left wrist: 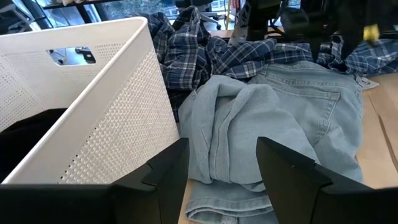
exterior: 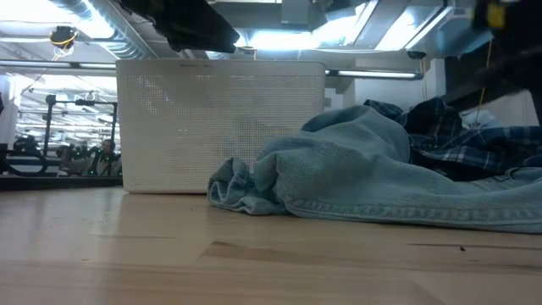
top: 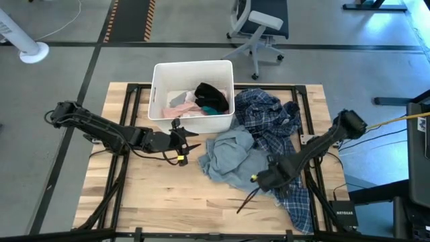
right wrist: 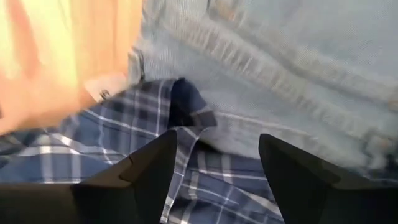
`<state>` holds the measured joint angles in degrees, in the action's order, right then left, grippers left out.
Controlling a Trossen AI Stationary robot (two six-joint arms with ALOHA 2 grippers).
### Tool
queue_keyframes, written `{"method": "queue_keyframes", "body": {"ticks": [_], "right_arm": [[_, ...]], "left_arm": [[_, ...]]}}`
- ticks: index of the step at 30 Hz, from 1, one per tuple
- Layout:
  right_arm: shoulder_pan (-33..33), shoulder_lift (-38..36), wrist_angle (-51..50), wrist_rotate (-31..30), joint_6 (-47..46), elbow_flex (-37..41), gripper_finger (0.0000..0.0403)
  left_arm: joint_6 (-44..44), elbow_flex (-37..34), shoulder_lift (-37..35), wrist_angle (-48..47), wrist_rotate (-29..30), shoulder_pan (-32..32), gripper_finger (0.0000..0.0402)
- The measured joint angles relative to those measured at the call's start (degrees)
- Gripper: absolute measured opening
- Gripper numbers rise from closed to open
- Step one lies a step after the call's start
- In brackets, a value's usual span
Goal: Sort clothes
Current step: Move the blue patterned pants to the top right of the table
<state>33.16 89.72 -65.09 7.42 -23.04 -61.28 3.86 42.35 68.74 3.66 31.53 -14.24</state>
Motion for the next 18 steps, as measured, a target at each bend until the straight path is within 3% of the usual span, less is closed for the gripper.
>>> {"method": "queue_keyframes", "body": {"ticks": [5, 10, 14, 18], "right_arm": [[0.74, 6.20, -9.19, 0.49, 1.01, 0.00, 0.0248], [0.62, 8.33, -20.59, -5.62, 1.40, 0.10, 0.0248], [0.60, 7.67, -19.26, -9.83, 1.24, 2.51, 0.0248], [0.60, 7.51, -16.43, -6.49, 0.94, 7.54, 0.0248]], "left_arm": [[0.55, 0.00, 0.01, 0.05, 0.00, 0.00, 0.0182], [0.66, 0.00, 0.01, 0.05, 0.00, -0.01, 0.0182], [0.66, 0.00, -0.01, 0.03, 0.00, 0.00, 0.0182], [0.66, 0.00, 0.01, 0.00, 0.00, 0.00, 0.0182]]}}
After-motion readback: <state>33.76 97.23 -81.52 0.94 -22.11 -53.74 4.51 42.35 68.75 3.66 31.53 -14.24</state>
